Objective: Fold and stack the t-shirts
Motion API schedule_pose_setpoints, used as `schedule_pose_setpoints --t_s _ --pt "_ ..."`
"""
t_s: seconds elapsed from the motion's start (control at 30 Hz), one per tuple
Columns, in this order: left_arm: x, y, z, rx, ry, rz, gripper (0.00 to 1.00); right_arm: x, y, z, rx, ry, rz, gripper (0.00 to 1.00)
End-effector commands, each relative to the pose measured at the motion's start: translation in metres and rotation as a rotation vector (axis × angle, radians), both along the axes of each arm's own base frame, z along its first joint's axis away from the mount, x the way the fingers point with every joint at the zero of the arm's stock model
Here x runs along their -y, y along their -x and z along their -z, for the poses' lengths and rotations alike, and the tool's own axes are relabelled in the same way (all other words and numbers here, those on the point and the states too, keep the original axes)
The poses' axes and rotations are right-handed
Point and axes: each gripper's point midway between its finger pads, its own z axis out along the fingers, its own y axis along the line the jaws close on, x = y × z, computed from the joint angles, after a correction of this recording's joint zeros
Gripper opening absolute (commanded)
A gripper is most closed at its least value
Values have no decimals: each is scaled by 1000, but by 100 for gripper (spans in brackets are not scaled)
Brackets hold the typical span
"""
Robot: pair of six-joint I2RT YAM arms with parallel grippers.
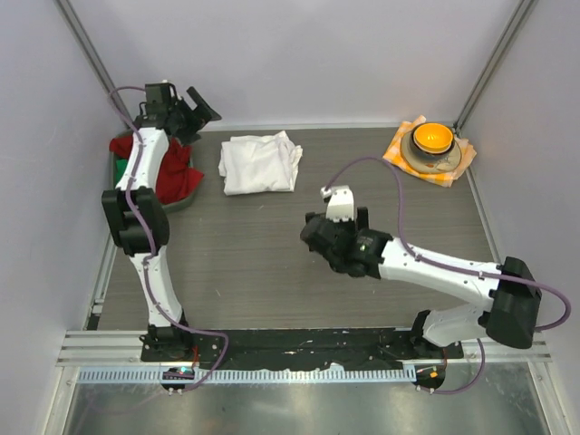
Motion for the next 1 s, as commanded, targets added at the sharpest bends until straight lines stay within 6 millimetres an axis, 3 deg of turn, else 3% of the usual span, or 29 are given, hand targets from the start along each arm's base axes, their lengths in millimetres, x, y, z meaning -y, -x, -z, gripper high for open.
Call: schedule_pose_setpoints --t_s 0.0,0.03,0.07,0.1,0.13,0.17,0.2,0.23,0.27,0.3,0.33,0.37,0.4,0.43,0.47,0.5,0.53,0.57,0.6,0.83,0.97 --pt "-11 53 -72 36 -44 -67 100 -44 -75 -47 18 -223 -77 99" --pt "-9 65 -62 3 -39 -67 100 -54 -90 -36 -18 -208 -84 98" --pt "-5 77 -70 10 -28 -66 100 -67 -112 -61 16 -225 -110 98" --pt "6 89 -76 16 -11 -40 100 -78 -127 -65 -2 -247 -153 98" --pt "10 111 -86 27 5 -29 100 -93 -145 -45 -42 -210 -179 97" --pt "11 122 -90 32 17 -25 100 -110 -167 -81 15 -259 -205 97" --pt "36 137 -93 37 23 37 100 -120 -180 -87 11 -261 -263 97" --pt "40 160 -99 51 22 50 100 -128 -194 -85 0 -260 -275 96" --pt "42 170 -97 51 22 55 100 -146 -217 -93 15 -287 -294 96" --pt "46 181 -101 70 28 65 100 -152 -230 -89 -6 -307 -325 95" --pt "48 191 -87 42 41 72 100 -158 -238 -88 -12 -317 -337 95" --pt "47 206 -98 77 49 72 100 -170 -256 -88 4 -336 -351 94" --pt "48 213 -96 82 53 77 100 -174 -266 -88 13 -344 -359 94" --pt "50 221 -80 47 69 82 100 -176 -276 -107 47 -376 -373 93" --pt "52 231 -86 73 80 92 100 -178 -284 -100 39 -382 -376 93" --pt "53 235 -83 77 85 98 100 -183 -292 -80 10 -380 -386 92" --pt "53 242 -69 42 90 92 100 -182 -300 -83 15 -406 -394 92" --pt "54 248 -69 50 94 98 100 -182 -304 -78 8 -412 -398 91" --pt "53 253 -56 29 94 97 100 -182 -309 -66 -4 -416 -392 91" --pt "58 264 -32 11 129 108 100 -183 -334 -33 1 -470 -413 86" --pt "59 264 -30 14 128 114 100 -187 -342 -26 12 -472 -429 86"
